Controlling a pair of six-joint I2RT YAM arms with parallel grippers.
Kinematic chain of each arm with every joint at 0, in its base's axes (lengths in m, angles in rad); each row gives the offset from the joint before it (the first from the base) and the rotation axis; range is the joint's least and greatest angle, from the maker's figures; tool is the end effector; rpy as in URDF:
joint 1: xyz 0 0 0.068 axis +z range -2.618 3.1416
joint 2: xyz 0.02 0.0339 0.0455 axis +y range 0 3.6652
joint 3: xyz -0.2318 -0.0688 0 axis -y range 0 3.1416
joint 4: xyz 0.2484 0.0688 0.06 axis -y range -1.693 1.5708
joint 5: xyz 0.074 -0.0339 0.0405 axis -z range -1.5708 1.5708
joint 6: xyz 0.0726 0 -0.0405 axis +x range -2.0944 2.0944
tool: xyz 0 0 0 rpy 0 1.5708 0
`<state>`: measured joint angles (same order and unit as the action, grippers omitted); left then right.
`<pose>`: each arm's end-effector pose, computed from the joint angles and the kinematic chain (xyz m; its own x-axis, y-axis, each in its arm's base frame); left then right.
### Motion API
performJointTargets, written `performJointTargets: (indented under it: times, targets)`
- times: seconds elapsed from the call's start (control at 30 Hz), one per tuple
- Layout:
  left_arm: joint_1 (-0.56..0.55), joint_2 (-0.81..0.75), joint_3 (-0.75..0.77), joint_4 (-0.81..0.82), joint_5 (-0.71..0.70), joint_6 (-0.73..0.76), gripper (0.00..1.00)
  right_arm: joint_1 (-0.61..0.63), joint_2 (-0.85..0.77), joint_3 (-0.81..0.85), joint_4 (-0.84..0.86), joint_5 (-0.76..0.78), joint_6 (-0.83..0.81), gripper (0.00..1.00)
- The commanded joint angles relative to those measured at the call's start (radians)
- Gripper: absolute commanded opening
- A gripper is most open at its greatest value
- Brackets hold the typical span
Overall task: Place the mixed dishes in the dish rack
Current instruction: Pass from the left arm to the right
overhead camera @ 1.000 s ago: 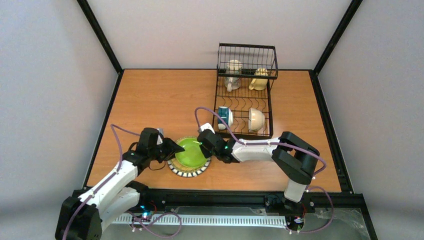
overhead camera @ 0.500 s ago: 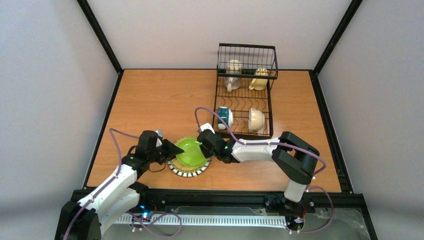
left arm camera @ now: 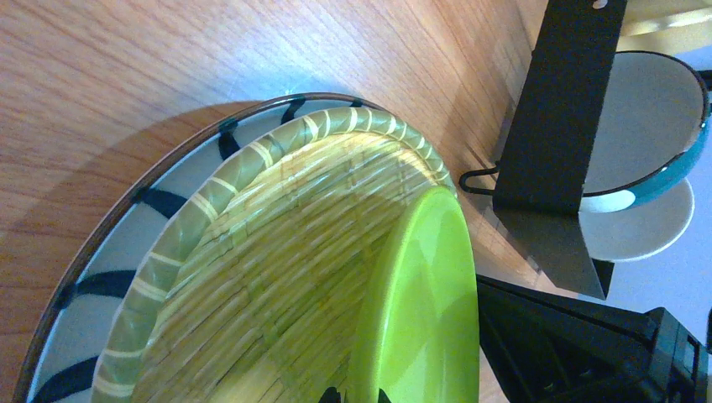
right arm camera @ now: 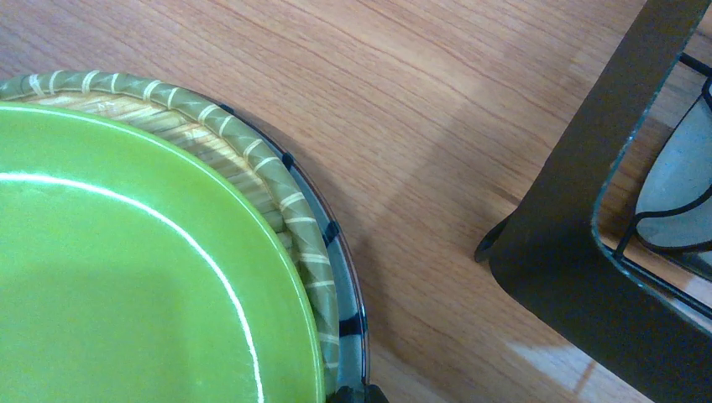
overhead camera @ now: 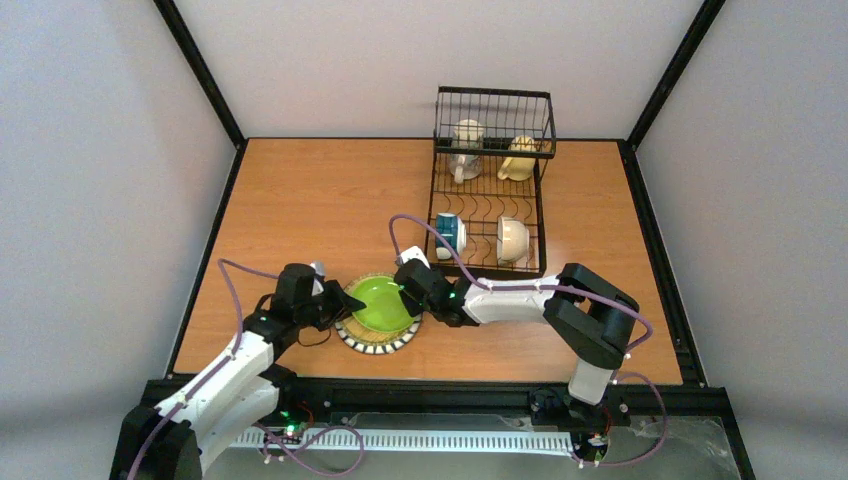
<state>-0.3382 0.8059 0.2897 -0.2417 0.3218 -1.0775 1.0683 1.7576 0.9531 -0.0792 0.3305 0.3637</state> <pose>0.1894 -0.0910 0.1121 -0.7752 -0.6131 -0.1524 -0.3195 0.5886 -0.7426 0.1984 0.3121 0.0936 -0.6076 -0.4070 -0.6820 -0.5496 0.8354 -0.0088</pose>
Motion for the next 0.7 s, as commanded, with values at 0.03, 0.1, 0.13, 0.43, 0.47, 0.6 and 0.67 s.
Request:
performJointTargets:
  times: [0.03, 0.1, 0.13, 0.43, 0.47, 0.6, 0.67]
  targets:
    - [0.004, -0.047, 0.010, -0.003, -0.011, -0.008, 0.00, 0.027, 0.006, 0.006, -0.034, -0.003, 0.021, 0.09]
    - [0.003, -0.063, 0.012, -0.014, -0.018, -0.009, 0.00, 0.027, -0.011, 0.007, -0.045, 0.014, 0.021, 0.14]
    - [0.004, -0.073, 0.014, -0.020, -0.019, -0.009, 0.00, 0.027, -0.022, 0.009, -0.055, 0.025, 0.020, 0.17]
    - [0.004, -0.154, 0.061, -0.123, -0.031, 0.005, 0.00, 0.027, -0.176, 0.043, -0.149, 0.073, 0.018, 0.50]
    - [0.004, -0.164, 0.067, -0.134, -0.031, 0.005, 0.00, 0.027, -0.196, 0.046, -0.157, 0.074, 0.019, 0.52]
    - [0.003, -0.219, 0.080, -0.168, -0.036, 0.002, 0.00, 0.026, -0.283, 0.053, -0.184, 0.061, 0.034, 0.58]
    - [0.003, -0.259, 0.075, -0.158, -0.037, -0.010, 0.00, 0.026, -0.326, 0.052, -0.190, 0.040, 0.041, 0.62]
